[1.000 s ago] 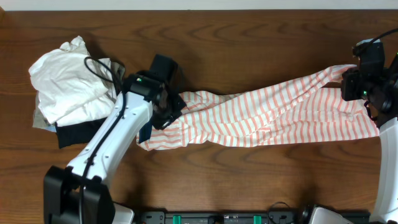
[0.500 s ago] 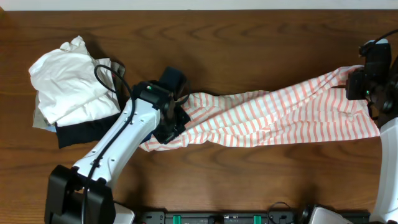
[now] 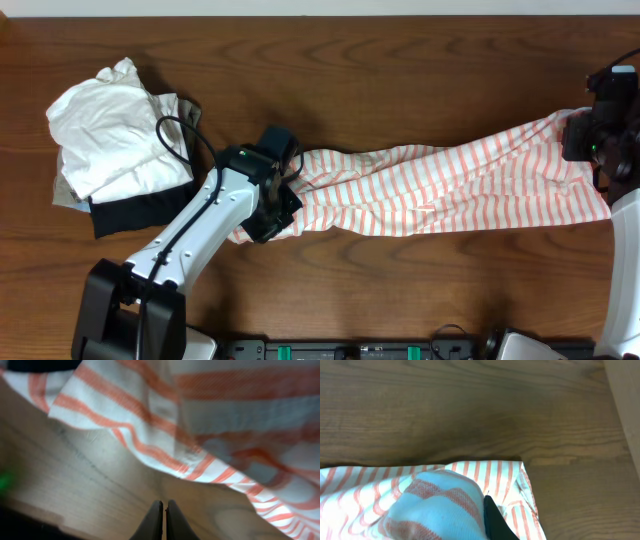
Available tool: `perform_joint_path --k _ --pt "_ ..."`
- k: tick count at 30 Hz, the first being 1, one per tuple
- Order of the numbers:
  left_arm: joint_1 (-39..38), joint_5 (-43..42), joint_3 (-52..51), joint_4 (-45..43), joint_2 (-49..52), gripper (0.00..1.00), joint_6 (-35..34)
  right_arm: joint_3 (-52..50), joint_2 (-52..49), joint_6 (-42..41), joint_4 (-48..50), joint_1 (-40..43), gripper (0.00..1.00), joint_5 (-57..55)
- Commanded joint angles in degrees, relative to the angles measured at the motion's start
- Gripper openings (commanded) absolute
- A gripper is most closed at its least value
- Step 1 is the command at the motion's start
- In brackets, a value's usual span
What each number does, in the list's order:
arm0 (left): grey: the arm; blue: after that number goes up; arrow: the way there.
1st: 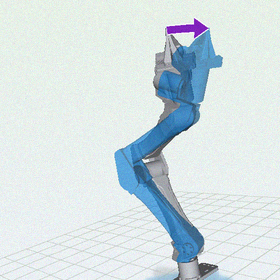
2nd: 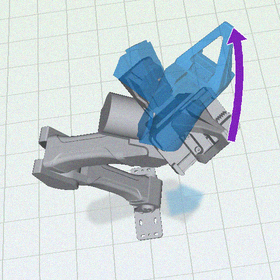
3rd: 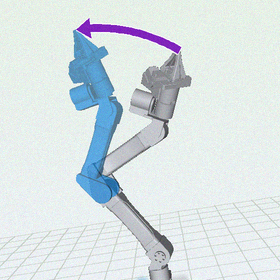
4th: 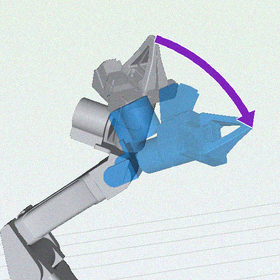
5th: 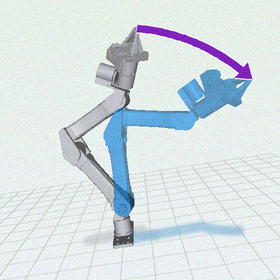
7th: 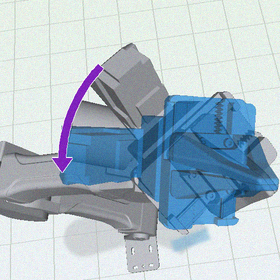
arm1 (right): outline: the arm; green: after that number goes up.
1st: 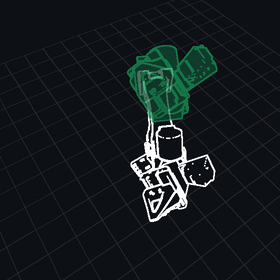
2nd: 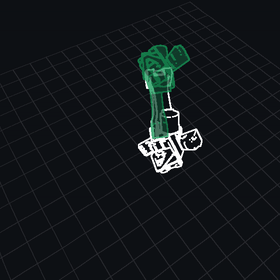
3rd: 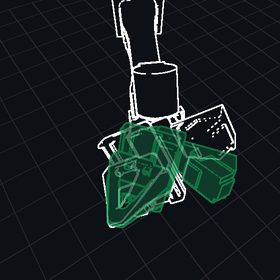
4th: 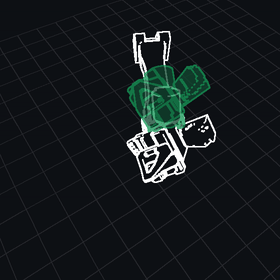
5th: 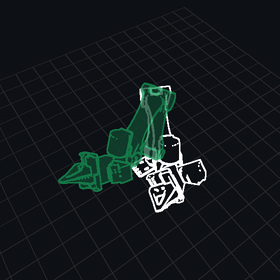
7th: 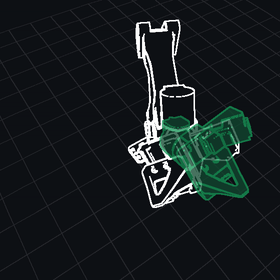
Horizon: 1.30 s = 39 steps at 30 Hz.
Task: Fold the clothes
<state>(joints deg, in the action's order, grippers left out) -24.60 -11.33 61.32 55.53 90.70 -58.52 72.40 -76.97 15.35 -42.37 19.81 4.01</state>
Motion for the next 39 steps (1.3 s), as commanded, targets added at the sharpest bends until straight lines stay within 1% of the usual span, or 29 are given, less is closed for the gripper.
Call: perform_joint_path --k 1,6,8,10,13,18,26,32,39 --pt "-0.2 2.5 -0.1 -1.3 -0.2 0.06 -0.3 0.7 -0.8 -1.2 -0.5 0.5 0.06 -1.7" --pt "-0.2 5.0 -0.1 -5.1 -0.2 0.06 -0.2 0.7 -1.5 -1.2 -1.0 0.5 0.06 -1.7" --pt "-0.2 6.1 -0.1 -8.2 -0.2 0.06 0.2 0.7 -1.6 -1.2 -1.0 0.5 0.06 -1.7" --pt "-0.2 6.3 -0.1 -12.3 -0.2 0.06 2.6 0.7 -1.6 -1.2 -1.0 0.5 0.06 -1.7" --pt "-0.2 6.2 -0.1 -16.5 -0.2 0.06 3.2 0.7 -1.6 -1.2 -1.1 0.5 0.06 -1.7" --pt "-0.2 6.3 -0.1 -19.2 -0.2 0.06 3.2 0.7 -1.6 -1.2 -1.1 0.5 0.06 -1.7" --pt "-0.2 6.4 0.0 -33.3 -0.2 0.06 12.5 0.7 -1.7 -1.2 -1.2 0.5 0.06 -1.7" --pt "-0.2 10.5 0.0 -32.8 -0.1 0.06 12.5 0.7 -1.7 -1.2 -1.1 0.5 0.06 -1.7" --pt "-0.2 10.5 -1.0 -30.3 0.6 0.06 12.4 0.6 -1.9 -1.2 -1.1 0.5 0.06 -1.7"
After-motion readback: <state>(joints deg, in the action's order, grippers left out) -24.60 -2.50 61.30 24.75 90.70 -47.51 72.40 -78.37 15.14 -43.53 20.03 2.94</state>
